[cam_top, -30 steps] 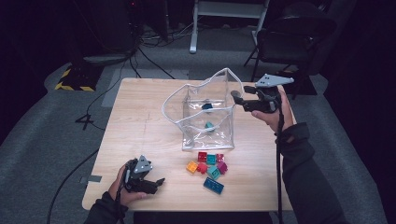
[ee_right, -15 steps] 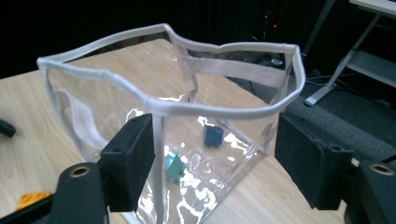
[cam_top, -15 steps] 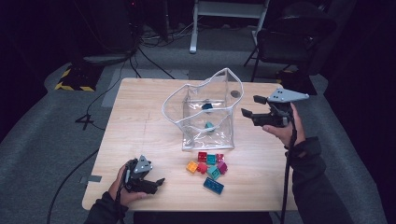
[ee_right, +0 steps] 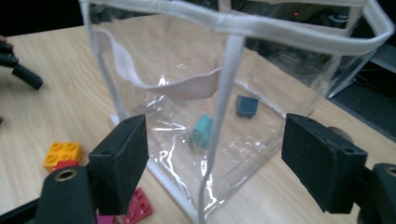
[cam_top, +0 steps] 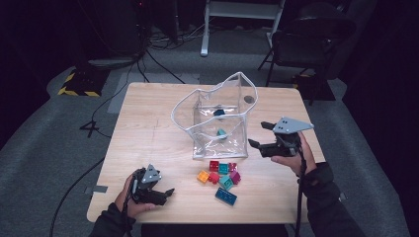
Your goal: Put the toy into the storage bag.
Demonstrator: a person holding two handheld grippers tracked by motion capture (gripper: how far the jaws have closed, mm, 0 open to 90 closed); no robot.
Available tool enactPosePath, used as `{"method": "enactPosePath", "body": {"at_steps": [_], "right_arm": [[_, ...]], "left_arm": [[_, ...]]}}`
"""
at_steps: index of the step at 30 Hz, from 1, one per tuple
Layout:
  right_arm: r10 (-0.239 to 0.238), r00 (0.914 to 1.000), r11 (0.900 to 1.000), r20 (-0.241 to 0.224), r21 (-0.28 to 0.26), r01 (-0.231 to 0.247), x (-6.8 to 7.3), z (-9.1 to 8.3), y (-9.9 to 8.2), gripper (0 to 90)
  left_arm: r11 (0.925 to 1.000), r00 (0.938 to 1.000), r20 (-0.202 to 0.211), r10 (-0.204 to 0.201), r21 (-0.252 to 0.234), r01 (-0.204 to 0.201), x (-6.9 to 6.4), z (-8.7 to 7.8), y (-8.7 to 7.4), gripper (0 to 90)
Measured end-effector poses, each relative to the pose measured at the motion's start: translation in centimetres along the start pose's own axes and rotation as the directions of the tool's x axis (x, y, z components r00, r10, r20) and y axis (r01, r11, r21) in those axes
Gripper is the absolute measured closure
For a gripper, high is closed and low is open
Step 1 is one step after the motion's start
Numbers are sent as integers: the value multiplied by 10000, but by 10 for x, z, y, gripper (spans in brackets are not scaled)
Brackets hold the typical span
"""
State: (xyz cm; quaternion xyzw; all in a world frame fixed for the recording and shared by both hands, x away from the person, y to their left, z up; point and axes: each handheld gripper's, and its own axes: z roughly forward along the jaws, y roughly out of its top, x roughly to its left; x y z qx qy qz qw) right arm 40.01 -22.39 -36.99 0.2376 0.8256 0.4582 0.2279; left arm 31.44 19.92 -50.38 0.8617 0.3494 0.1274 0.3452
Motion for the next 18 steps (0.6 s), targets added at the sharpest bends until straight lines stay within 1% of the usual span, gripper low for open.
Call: {"method": "enactPosePath", "body": {"at_steps": [6, 14, 18], "right_arm": [[-109, 9994, 9997, -322, 214, 116, 14, 6, -13, 232], [-289, 9973, 9986, -670, 420, 318, 28, 12, -25, 232], [-398, 9956, 9971, -849, 610, 450, 34, 15, -32, 232]], "left_arm": [[10000, 10000, 0, 1, 0, -1, 0, 0, 0, 152], [10000, 10000, 0, 14, 12, -14, 0, 0, 0, 152], [10000, 10000, 1, -1, -1, 1, 0, 0, 0, 152]]}}
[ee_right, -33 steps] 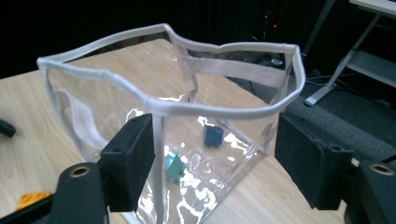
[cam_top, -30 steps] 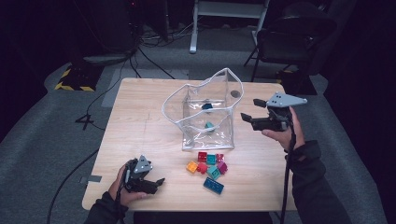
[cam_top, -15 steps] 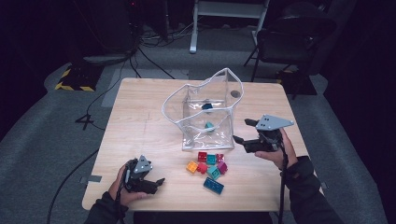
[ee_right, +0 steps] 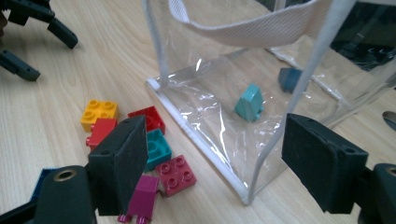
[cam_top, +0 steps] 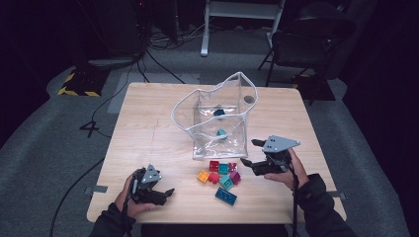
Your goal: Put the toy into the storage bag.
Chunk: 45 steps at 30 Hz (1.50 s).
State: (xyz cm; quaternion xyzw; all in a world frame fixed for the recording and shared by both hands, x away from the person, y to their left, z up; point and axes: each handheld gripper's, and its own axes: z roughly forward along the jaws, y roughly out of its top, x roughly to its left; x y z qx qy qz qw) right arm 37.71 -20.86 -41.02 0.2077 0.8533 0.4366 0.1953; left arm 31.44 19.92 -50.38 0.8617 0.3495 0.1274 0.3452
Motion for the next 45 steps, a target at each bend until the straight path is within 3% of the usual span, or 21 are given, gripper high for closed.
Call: {"method": "enactPosePath", "body": {"at_steps": [12, 26, 40, 45], "right_arm": [[-254, 9981, 9987, -570, 437, 279, 17, 12, -21, 237], [-681, 9885, 9914, -1351, 1020, 822, 34, 29, -39, 250], [-421, 9863, 9802, -1597, 1844, 717, 39, 52, -58, 356], [-240, 9869, 9826, -1593, 1782, 527, 37, 54, -60, 420]], "left_arm": [[10000, 10000, -1, -3, -2, 3, 0, 0, 0, 152], [10000, 10000, 0, 2, 1, -2, 0, 0, 0, 152], [10000, 10000, -1, 17, 14, -17, 0, 0, 0, 152], [10000, 10000, -1, 3, 3, -3, 0, 0, 0, 152]]}}
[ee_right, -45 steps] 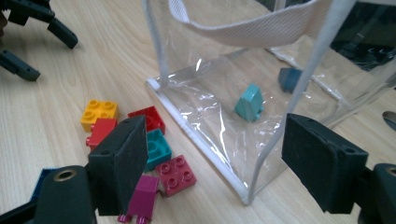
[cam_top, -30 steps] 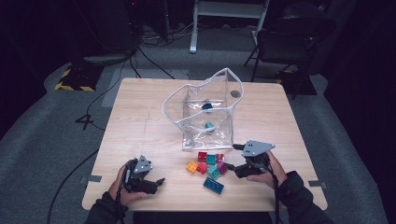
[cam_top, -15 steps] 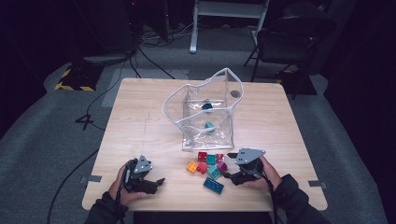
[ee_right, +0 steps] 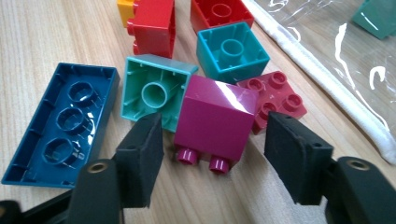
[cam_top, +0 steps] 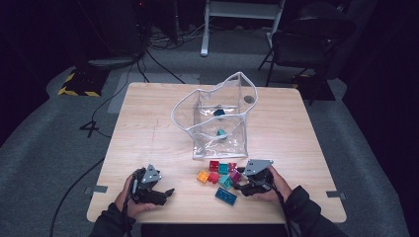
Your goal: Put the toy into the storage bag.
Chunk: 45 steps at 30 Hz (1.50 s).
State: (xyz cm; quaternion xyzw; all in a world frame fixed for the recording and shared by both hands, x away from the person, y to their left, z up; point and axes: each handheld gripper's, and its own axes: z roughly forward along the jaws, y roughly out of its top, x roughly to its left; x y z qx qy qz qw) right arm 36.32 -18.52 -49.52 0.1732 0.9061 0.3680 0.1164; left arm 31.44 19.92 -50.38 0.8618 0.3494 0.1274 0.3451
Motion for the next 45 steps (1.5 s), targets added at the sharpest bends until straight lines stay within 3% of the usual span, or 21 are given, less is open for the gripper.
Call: {"method": "enactPosePath", "body": {"at_steps": [4, 7, 19, 23, 35, 45], "right_arm": [[263, 9993, 9995, -273, -160, -267, -4, -1, -3, 554], [378, 9984, 9991, -422, -190, -387, -5, -2, -4, 590], [778, 9965, 9967, -307, -201, -784, -12, -8, -11, 595], [662, 9975, 9973, -262, -304, -670, -12, -13, -10, 596], [677, 9975, 9919, 189, -1086, -653, -16, -38, -3, 596], [910, 9935, 9806, 686, -1801, -774, -26, -63, 9, 596]], "left_arm": [[10000, 10000, 0, 1, 0, -1, 0, 0, 0, 152], [10000, 10000, -1, 12, 8, -12, 0, 0, 0, 152], [10000, 10000, -1, 13, 10, -13, 0, 0, 0, 152], [10000, 10000, -1, 11, 9, -11, 0, 0, 0, 152], [10000, 10000, 0, 14, 10, -14, 0, 0, 0, 152], [10000, 10000, -1, 6, 4, -6, 0, 0, 0, 152]]}}
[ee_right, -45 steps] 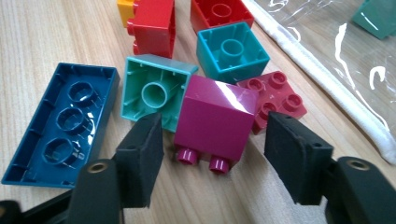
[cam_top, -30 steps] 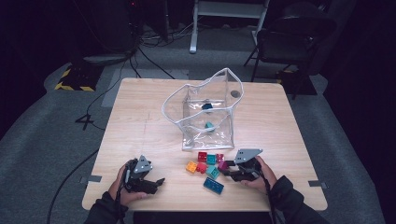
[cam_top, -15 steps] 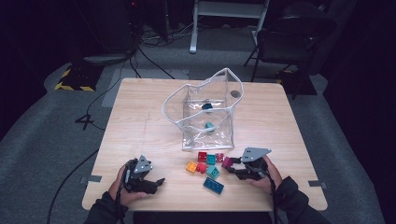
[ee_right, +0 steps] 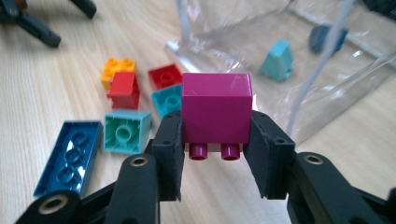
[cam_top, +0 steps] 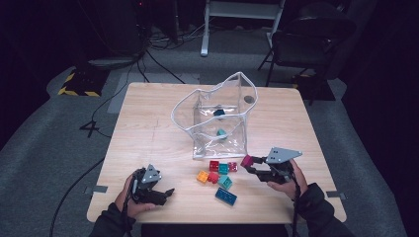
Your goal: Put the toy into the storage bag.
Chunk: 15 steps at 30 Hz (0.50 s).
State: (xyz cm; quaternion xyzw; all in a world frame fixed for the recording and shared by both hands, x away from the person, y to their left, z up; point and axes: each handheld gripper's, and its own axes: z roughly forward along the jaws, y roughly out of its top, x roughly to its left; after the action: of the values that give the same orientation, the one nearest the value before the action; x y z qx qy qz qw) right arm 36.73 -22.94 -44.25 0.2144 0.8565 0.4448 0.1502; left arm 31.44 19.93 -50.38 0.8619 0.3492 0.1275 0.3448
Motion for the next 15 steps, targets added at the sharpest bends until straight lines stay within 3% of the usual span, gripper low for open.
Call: {"method": "enactPosePath", "body": {"at_steps": [6, 15], "right_arm": [[48, 9996, 9986, 287, -528, -33, -8, -16, 15, 596], [73, 9984, 9973, 554, -735, -32, -23, -30, 32, 596]], "left_arm": [[10000, 10000, 1, 8, 7, -8, 0, 0, 0, 152], [10000, 10000, 1, -16, -9, 16, 0, 0, 0, 152]]}}
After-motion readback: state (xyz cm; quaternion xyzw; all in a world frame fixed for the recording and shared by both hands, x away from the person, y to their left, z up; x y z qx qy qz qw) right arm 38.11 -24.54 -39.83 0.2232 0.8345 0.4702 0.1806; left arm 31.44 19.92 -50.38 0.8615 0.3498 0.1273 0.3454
